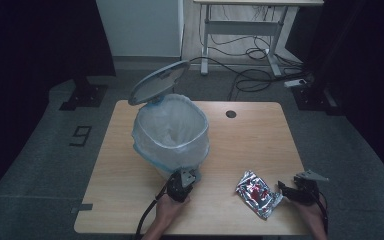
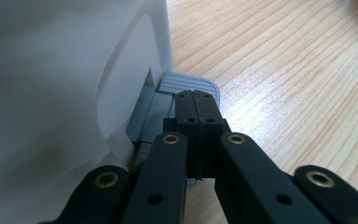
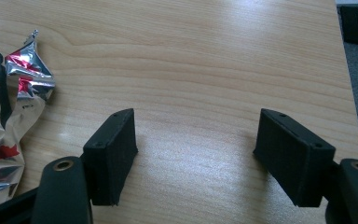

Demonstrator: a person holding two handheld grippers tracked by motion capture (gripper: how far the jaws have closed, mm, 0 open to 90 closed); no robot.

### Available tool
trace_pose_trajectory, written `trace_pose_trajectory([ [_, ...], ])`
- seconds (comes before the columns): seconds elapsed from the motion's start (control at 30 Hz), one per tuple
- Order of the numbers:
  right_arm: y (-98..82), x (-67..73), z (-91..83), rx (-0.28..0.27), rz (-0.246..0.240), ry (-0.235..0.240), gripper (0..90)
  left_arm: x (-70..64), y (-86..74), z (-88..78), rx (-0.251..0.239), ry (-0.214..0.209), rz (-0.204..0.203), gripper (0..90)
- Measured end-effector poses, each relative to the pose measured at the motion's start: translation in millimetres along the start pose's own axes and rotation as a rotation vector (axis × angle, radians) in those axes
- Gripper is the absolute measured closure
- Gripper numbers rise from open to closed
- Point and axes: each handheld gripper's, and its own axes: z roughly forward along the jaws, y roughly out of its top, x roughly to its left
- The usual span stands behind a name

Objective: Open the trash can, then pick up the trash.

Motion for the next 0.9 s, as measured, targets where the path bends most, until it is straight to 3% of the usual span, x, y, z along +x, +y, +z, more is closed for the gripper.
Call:
trace_pose_trajectory([
  [0.53, -0.6, -0.4, -1.1, -0.005, 0.009, -0.003, 30.0, -0.6, -0.3, -0.6, 0.001, -0.009, 0.006, 90.0],
  [0.7, 0.2, -7.7, -13.3, -0.079, 0.082, 0.024, 31.1, -0.8, -0.2, -0.6, 0.001, -0.009, 0.008, 90.0],
  [0.9, 1.1, -3.8, -25.7, -0.103, 0.083, 0.039, 31.0, -1.5, -0.2, -0.6, 0.001, -0.004, 0.015, 90.0],
])
